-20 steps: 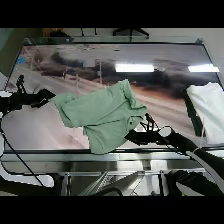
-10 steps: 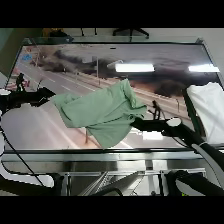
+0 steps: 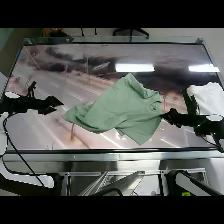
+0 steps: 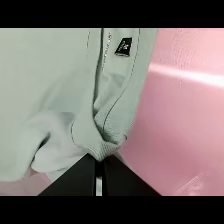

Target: Fold the shirts.

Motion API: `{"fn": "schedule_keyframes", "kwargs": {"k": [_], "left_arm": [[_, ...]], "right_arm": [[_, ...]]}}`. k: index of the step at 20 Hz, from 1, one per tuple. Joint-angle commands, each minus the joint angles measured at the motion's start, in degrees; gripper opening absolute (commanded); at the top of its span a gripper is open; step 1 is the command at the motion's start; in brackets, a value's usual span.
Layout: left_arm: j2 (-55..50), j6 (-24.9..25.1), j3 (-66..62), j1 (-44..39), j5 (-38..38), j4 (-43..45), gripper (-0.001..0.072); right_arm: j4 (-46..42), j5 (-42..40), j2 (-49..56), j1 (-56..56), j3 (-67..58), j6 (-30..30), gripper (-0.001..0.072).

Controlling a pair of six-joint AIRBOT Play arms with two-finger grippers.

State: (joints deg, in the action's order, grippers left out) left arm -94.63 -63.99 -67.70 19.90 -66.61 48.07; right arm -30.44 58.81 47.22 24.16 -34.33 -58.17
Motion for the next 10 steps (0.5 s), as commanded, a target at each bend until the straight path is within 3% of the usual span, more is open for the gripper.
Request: {"fn": "schedule_keyframes", "kwargs": {"k": [1,5,6,8,9,10], "left_arm": [[-0.02,1.66,4.72,-3.37,-2.10,0.28,0.0705],[-0.04,3.54,6.93,-7.74,-2.86,-0.07,0.0703],[-0.02,3.52,6.88,-8.74,-0.63,-0.15,0.0628],[-0.04,3.96,6.84,-10.36,2.80,-0.09,0.0273],[-0.04,4.63,6.84,-10.80,3.02,-0.09,0.0190],[-0.04,5.07,6.84,-10.93,2.45,-0.04,0.0167]], "right_arm": [[2.54,1.49,0.68,1.75,-0.28,2.93,0.0025],[3.02,1.70,0.66,1.75,-0.57,3.37,0.0025],[3.54,2.08,0.68,1.75,-0.57,4.07,0.0025],[3.72,3.08,0.66,1.75,-0.57,4.22,0.0025],[3.72,3.69,0.66,1.75,-0.57,4.22,0.0025],[3.72,3.96,0.63,1.75,-0.57,4.22,0.0025]]}}
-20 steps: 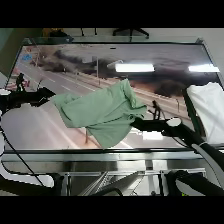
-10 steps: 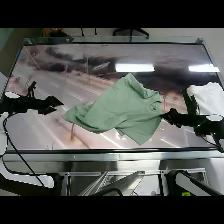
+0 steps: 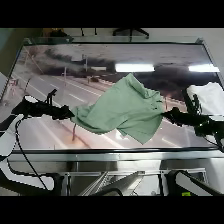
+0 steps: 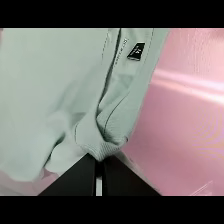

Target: Fold the shirts.

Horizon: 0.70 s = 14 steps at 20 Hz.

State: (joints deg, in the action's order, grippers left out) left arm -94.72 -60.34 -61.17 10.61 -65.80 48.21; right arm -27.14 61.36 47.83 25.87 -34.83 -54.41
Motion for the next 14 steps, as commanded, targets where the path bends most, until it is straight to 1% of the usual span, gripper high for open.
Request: {"fn": "schedule_keyframes", "kwargs": {"k": [1,3,5,7,9,10,12,13,14], "left_arm": [[0.07,1.44,0.31,-1.62,0.79,-0.11,0.0010],[0.07,1.44,0.02,-0.76,-0.85,-0.24,0.0014],[0.96,1.33,-2.29,0.68,-5.70,-1.42,0.0012],[4.66,1.36,-5.40,2.93,-10.45,-7.63,0.0011],[12.37,1.42,-12.13,5.86,-15.34,-20.15,0.0011],[16.46,1.40,-16.04,7.34,-16.13,-26.14,0.0011],[25.18,1.29,-25.42,11.34,-14.58,-38.27,0.0011],[29.18,0.74,-30.01,13.81,-12.66,-42.62,0.0011],[33.09,0.46,-34.93,16.61,-9.77,-44.85,0.0012]], "right_arm": [[0.42,1.68,0.02,0.07,-0.07,0.46,0.0026],[0.87,1.90,0.02,0.11,-0.09,0.48,0.0025],[4.48,3.50,-0.09,0.17,-1.33,2.47,0.0025],[11.58,7.52,-0.57,0.20,-6.47,4.24,0.0025],[22.43,12.35,-1.09,0.24,-17.81,6.40,0.0026],[27.69,13.99,-1.16,0.39,-24.37,6.67,0.0026],[37.81,15.67,-1.14,1.84,-39.60,6.67,0.0026],[40.89,15.58,-1.11,3.15,-47.80,6.64,0.0026],[42.25,15.41,-1.07,4.81,-55.41,6.34,0.0025]]}}
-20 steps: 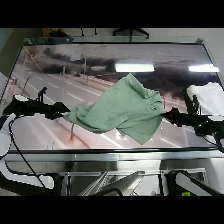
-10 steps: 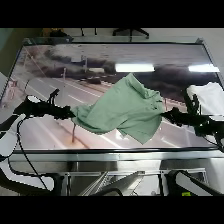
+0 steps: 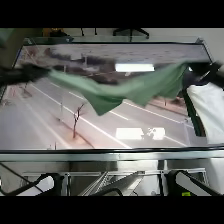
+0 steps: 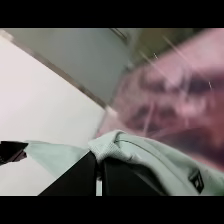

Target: Fold the shirts.

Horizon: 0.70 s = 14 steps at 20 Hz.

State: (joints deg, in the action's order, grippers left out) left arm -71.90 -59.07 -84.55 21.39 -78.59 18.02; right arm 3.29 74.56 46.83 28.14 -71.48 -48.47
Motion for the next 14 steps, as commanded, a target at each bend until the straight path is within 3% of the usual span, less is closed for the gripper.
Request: {"fn": "schedule_keyframes", "kwargs": {"k": [1,4,7,11,14], "left_arm": [[13.53,-2.03,-15.58,8.57,5.51,-14.45,0.0012],[21.51,-5.22,-24.13,19.04,8.28,-13.94,0.0013],[24.94,-7.34,-28.76,25.88,6.93,-4.02,0.0012],[20.74,-7.43,-24.02,19.58,2.58,-0.85,0.0012],[13.57,-7.23,-13.16,4.13,2.62,8.31,0.0014]], "right_arm": [[11.85,1.90,-0.04,4.31,-26.29,-0.70,0.0025],[9.29,-1.70,-0.11,6.36,-41.75,-1.86,0.0025],[-0.04,-3.13,-0.33,6.34,-46.95,-6.08,0.0025],[-3.63,0.68,0.85,5.99,-39.58,-6.86,0.0025],[-7.65,1.38,3.48,0.81,-26.64,-5.42,0.0025]]}}
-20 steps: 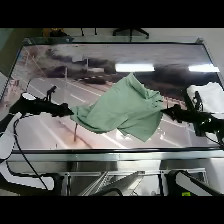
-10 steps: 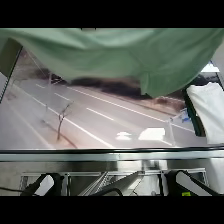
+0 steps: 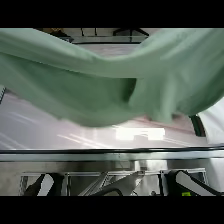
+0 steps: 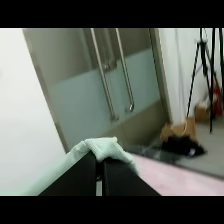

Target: Fold the shirts.

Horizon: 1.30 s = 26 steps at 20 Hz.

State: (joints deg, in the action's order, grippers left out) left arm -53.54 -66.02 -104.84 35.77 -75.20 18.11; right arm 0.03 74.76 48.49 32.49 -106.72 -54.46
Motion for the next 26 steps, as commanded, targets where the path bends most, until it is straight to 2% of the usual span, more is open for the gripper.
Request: {"fn": "schedule_keyframes", "kwargs": {"k": [1,4,6,8,10,11,12,13,14,16,17,18,20,23,26], "left_arm": [[-7.82,1.20,11.32,-16.81,1.33,13.90,0.0014],[-20.13,1.51,19.82,-32.57,12.96,31.87,0.0015],[-30.03,-0.04,21.55,-37.09,21.03,39.52,0.0015],[-41.35,-0.72,17.70,-37.81,24.46,41.94,0.0015],[-50.60,-2.73,9.53,-36.63,21.42,41.81,0.0016],[-53.75,-4.02,5.55,-35.89,18.84,41.79,0.0018],[-56.13,-5.49,1.42,-35.15,15.41,41.81,0.0033],[-57.55,-5.70,-2.12,-34.25,11.80,41.81,0.0378],[-58.07,-7.37,-5.03,-33.00,8.44,41.86,0.0693],[-57.70,-9.44,-10.03,-30.32,1.81,41.83,0.0696],[-56.98,-10.19,-11.87,-28.55,-1.79,41.88,0.0696],[-55.63,-11.30,-12.57,-26.51,-5.40,41.86,0.0696],[-51.67,-13.31,-8.72,-22.71,-10.84,41.88,0.0696],[-43.71,-14.45,8.48,-18.58,-15.85,41.86,0.0695],[-34.03,-13.25,34.05,-17.09,-10.36,41.88,0.0695]], "right_arm": [[-7.39,0.07,3.08,-7.61,13.77,1.40,0.0026],[-20.11,-9.27,9.66,-18.82,27.21,2.82,0.0026],[-26.16,-19.69,16.94,-23.32,33.44,3.08,0.0026],[-25.44,-26.25,26.23,-24.85,34.32,6.21,0.0026],[-18.75,-28.26,33.75,-24.74,32.87,10.29,0.0033],[-16.00,-28.20,36.26,-24.65,31.54,12.28,0.0107],[-15.69,-28.06,37.16,-24.59,30.34,12.83,0.0265],[-16.39,-27.19,37.09,-24.33,29.09,13.42,0.0303],[-17.49,-25.46,36.70,-23.65,27.54,13.84,0.0303],[-21.64,-20.46,34.60,-20.70,24.85,12.63,0.0310],[-24.33,-18.67,32.87,-18.69,24.17,10.21,0.0411],[-27.19,-17.68,31.01,-16.46,24.06,7.69,0.0435],[-34.86,-14.97,27.17,-11.08,24.06,2.86,0.0433],[-43.41,-7.96,23.93,-3.43,24.22,-0.50,0.0431],[-43.78,-3.28,23.67,2.19,24.68,-0.44,0.0432]]}}
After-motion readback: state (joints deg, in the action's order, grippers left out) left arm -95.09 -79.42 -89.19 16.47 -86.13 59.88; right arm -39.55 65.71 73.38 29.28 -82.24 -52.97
